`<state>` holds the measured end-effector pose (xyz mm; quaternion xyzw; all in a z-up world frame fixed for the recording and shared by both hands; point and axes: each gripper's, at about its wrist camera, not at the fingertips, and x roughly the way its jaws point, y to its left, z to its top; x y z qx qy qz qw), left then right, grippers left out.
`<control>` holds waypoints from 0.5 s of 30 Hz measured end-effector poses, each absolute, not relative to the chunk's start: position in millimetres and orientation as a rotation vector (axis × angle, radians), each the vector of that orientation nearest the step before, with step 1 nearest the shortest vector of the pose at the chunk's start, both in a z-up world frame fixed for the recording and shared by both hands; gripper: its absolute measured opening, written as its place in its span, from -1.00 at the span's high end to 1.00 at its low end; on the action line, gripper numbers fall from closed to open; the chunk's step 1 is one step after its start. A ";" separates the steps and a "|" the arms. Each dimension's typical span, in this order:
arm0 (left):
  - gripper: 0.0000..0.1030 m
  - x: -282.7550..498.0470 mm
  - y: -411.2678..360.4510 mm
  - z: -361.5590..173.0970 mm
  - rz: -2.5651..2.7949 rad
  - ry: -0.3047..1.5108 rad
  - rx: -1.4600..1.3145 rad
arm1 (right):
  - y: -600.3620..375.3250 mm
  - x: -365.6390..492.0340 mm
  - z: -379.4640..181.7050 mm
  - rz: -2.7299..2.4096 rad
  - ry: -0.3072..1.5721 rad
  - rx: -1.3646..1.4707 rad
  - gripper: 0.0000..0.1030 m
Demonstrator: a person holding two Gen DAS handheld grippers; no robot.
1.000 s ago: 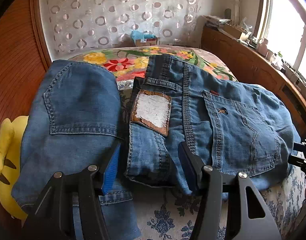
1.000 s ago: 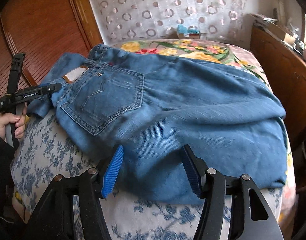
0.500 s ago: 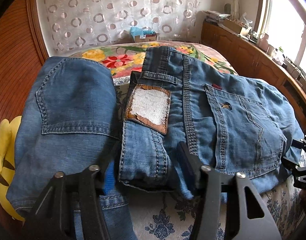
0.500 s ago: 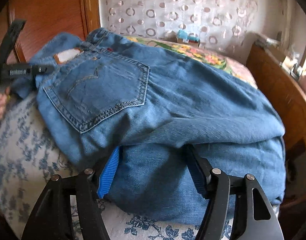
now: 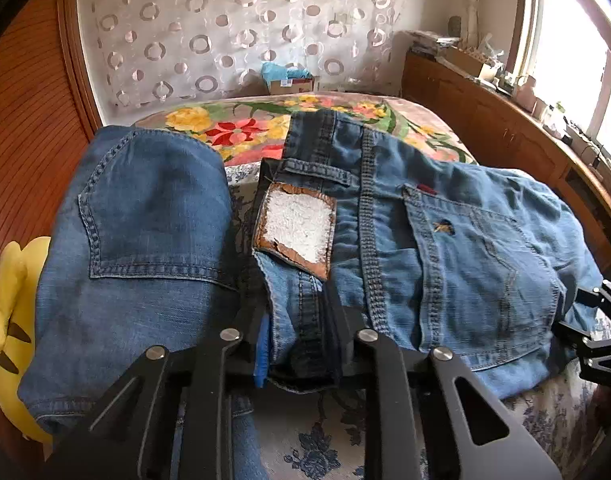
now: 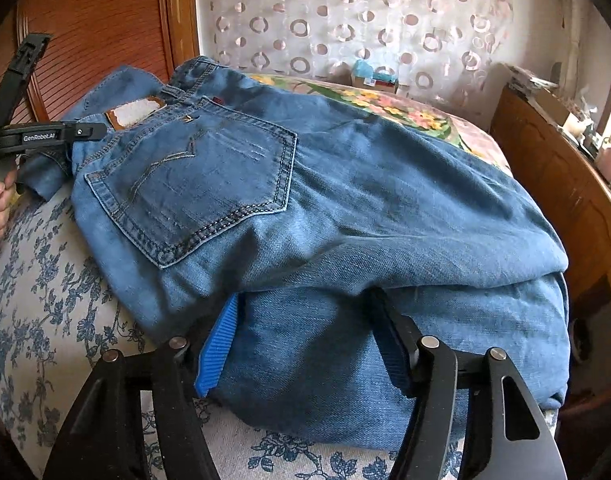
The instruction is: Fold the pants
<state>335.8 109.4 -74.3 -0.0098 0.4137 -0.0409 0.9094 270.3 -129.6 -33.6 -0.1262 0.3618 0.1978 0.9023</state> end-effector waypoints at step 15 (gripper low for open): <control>0.69 290.6 97.8 -8.0 -0.132 0.674 -0.035 | -143.6 262.9 -9.4 0.461 0.701 -0.213 0.81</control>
